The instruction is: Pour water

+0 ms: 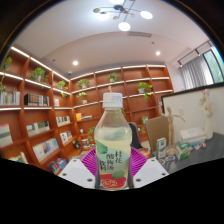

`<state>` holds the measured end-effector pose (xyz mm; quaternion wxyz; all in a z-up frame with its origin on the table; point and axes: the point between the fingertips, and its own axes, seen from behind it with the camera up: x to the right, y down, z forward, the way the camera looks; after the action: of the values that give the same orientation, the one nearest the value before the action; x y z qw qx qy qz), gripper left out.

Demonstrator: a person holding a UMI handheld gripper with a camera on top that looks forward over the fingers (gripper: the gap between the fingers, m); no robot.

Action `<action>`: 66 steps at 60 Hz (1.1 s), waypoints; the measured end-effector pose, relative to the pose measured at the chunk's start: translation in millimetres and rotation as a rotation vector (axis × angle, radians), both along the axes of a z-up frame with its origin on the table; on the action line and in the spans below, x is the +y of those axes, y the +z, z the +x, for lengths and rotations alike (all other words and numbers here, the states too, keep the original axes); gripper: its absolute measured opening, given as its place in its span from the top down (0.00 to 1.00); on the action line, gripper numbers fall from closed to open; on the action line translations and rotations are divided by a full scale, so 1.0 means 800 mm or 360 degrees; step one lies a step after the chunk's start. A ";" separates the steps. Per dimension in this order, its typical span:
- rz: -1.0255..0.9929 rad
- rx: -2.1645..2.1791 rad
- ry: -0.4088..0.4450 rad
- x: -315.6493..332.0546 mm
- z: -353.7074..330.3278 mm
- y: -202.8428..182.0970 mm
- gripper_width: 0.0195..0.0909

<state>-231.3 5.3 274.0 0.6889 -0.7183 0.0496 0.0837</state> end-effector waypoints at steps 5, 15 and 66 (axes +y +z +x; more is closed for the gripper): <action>0.0006 -0.0183 -0.0071 0.009 0.044 0.002 0.75; -0.0090 -0.0378 -0.0226 0.015 0.138 -0.035 0.75; -0.0318 -0.0226 -0.0284 0.009 0.251 -0.239 0.38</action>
<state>-30.9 12.5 83.1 0.6205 -0.7801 0.0726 -0.0342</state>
